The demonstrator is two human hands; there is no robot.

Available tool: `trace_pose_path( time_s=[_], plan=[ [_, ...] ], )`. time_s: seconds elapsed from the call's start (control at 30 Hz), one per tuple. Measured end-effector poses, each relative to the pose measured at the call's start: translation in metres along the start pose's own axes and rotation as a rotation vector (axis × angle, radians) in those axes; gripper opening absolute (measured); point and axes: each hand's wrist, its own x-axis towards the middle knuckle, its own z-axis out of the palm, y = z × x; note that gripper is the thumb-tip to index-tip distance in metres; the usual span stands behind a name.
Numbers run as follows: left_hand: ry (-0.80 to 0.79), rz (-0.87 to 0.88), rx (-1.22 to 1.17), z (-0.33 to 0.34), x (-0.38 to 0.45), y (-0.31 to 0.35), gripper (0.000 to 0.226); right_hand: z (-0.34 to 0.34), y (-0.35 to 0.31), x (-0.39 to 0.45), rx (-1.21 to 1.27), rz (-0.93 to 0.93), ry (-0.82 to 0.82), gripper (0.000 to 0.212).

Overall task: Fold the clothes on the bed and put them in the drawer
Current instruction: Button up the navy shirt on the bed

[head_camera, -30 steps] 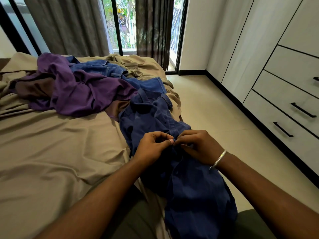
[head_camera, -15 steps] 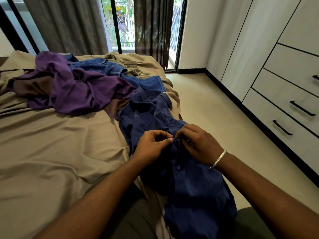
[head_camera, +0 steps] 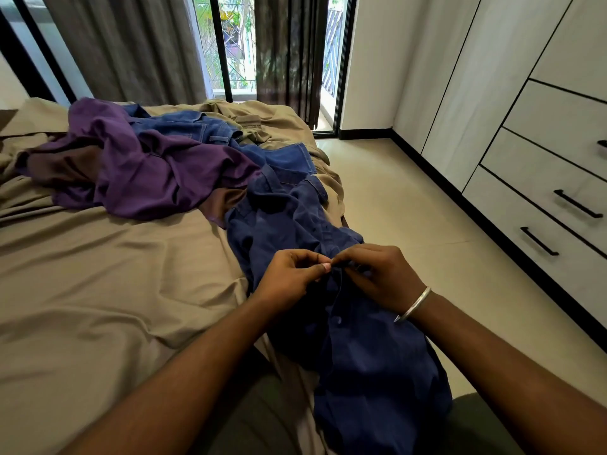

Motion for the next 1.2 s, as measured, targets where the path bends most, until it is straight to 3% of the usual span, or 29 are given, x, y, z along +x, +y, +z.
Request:
trace_pose_path(
  time_s=[0.23, 0.4, 0.53, 0.7, 0.8, 0.9, 1.2],
  plan=[
    [-0.07, -0.085, -0.046, -0.004, -0.003, 0.003, 0.013, 0.004, 0.003, -0.006, 0.083, 0.062, -0.018, 0.023],
    [-0.058, -0.041, 0.189, 0.0, -0.005, -0.002, 0.036, 0.006, 0.001, -0.01, 0.064, 0.001, -0.111, 0.023],
    [-0.107, -0.037, 0.201, -0.003, -0.004, -0.001, 0.021, 0.004, 0.003, -0.015, 0.191, 0.091, -0.071, 0.02],
    [-0.118, -0.002, 0.287, 0.001, -0.005, -0.003, 0.007, 0.005, 0.002, -0.021, 0.181, 0.112, -0.081, 0.013],
    [-0.1, 0.004, 0.286, 0.002, -0.004, -0.004, 0.002, 0.008, 0.0, -0.024, 0.298, 0.239, 0.003, 0.013],
    [-0.106, -0.008, 0.283, 0.003, -0.004, -0.003, 0.003, 0.011, -0.003, -0.023, 0.443, 0.359, 0.064, 0.014],
    [-0.168, -0.124, 0.115, 0.007, -0.006, 0.003, 0.012, 0.012, -0.003, -0.027, 0.612, 0.468, 0.088, 0.016]
  ],
)
